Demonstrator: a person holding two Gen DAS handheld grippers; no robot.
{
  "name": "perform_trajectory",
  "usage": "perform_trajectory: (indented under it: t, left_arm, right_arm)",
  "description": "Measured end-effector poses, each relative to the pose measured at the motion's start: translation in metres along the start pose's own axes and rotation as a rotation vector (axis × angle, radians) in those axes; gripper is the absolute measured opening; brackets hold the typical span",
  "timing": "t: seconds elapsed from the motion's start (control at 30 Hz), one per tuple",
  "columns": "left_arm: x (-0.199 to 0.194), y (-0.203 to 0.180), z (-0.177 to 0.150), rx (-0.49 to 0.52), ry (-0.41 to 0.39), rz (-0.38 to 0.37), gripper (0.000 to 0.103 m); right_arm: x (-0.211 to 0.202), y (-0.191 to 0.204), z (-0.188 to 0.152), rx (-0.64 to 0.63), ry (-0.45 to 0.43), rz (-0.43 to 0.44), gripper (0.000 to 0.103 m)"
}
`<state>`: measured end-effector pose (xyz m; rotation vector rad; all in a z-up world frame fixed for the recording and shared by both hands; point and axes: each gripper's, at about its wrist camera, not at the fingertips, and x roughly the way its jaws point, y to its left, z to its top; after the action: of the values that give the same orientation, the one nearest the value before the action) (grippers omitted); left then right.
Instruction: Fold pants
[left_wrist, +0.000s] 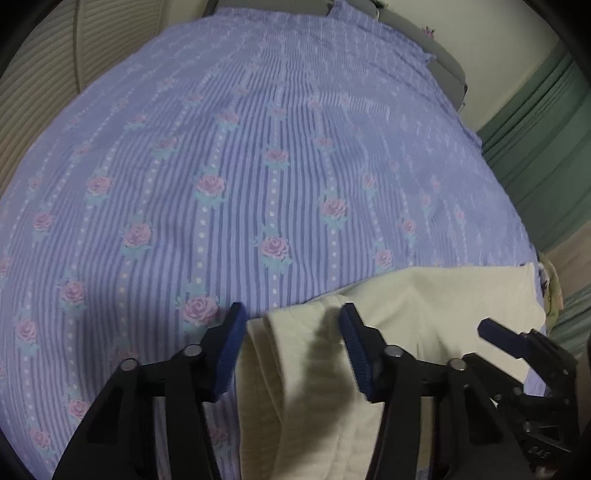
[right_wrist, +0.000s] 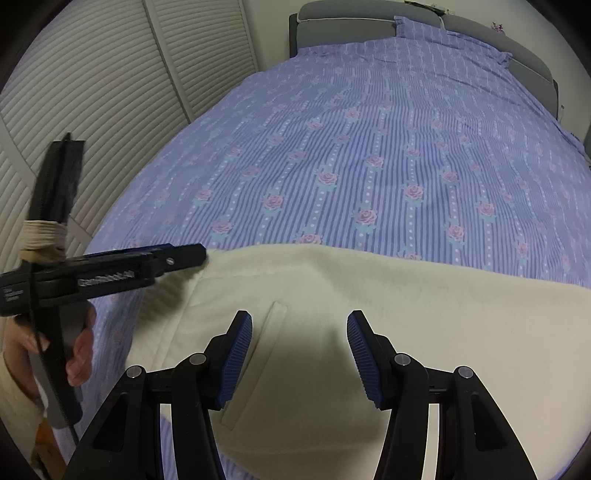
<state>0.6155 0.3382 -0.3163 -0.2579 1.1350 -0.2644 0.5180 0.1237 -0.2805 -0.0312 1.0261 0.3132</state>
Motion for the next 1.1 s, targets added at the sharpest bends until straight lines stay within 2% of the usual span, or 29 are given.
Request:
perform_trajectory:
  t: [0.07,0.2,0.3,0.4,0.47,0.5,0.53,0.57,0.6,0.63,0.7,0.77,0.83,0.9,0.97,1.03,1.07,1.1]
  left_arm:
    - [-0.004,-0.005,-0.002,0.018,-0.025,0.004,0.030]
    - [-0.015,-0.018,-0.009,0.086,-0.049,0.081,0.014]
    - [-0.024,-0.024,-0.010,0.096,-0.069,0.159,0.013]
    - [-0.033,-0.026,-0.010,0.080,-0.123,0.184,0.012]
    - [-0.026,-0.017,-0.008,0.042,-0.117,0.194,0.012]
    - [-0.019,-0.012,-0.007,0.024,-0.106,0.217,0.002]
    - [-0.013,-0.009,-0.007,0.040,-0.120,0.348,0.001]
    - [-0.011,-0.004,-0.007,0.051,-0.127,0.400,0.001]
    - [-0.010,0.005,-0.006,0.018,-0.110,0.395,0.002]
    - [-0.016,0.017,-0.006,-0.052,-0.093,0.317,0.002]
    - [-0.037,0.021,-0.012,-0.089,-0.142,0.321,0.002]
    - [-0.064,0.010,-0.021,-0.063,-0.178,0.313,0.009]
    - [-0.086,-0.012,-0.034,-0.016,-0.183,0.313,0.025]
    - [-0.103,-0.039,-0.049,0.020,-0.186,0.323,0.033]
    - [-0.117,-0.061,-0.061,0.045,-0.188,0.305,0.050]
    - [-0.139,-0.092,-0.078,0.056,-0.203,0.288,0.060]
    - [-0.147,-0.102,-0.084,0.067,-0.208,0.281,0.062]
    - [-0.154,-0.117,-0.091,0.081,-0.212,0.276,0.062]
  right_arm:
    - [0.001,-0.002,0.001,0.000,0.007,-0.001,0.055]
    - [0.007,-0.006,0.003,0.011,0.015,0.009,0.055]
    - [0.009,-0.006,0.005,0.023,0.019,0.017,0.055]
    - [0.004,-0.003,0.010,0.016,-0.007,0.035,0.055]
    - [0.001,0.001,0.013,0.002,-0.025,0.038,0.055]
    - [0.001,0.002,0.015,-0.002,-0.030,0.035,0.055]
    - [0.002,0.003,0.016,-0.007,-0.033,0.032,0.055]
    - [0.003,0.003,0.017,-0.009,-0.033,0.028,0.055]
    - [0.003,0.003,0.017,-0.012,-0.029,0.027,0.055]
    - [0.003,0.002,0.017,-0.013,-0.022,0.028,0.055]
    - [-0.003,-0.002,0.015,-0.012,-0.030,0.028,0.055]
    - [-0.014,-0.008,0.012,-0.007,-0.047,0.026,0.055]
    - [-0.029,-0.015,0.008,0.006,-0.059,0.040,0.055]
    - [-0.046,-0.024,0.005,0.030,-0.075,0.036,0.055]
    - [-0.066,-0.032,0.000,0.055,-0.091,0.050,0.055]
    - [-0.095,-0.042,-0.008,0.059,-0.113,0.055,0.061]
    - [-0.109,-0.046,-0.013,0.053,-0.129,0.053,0.070]
    - [-0.130,-0.052,-0.020,0.042,-0.154,0.041,0.073]
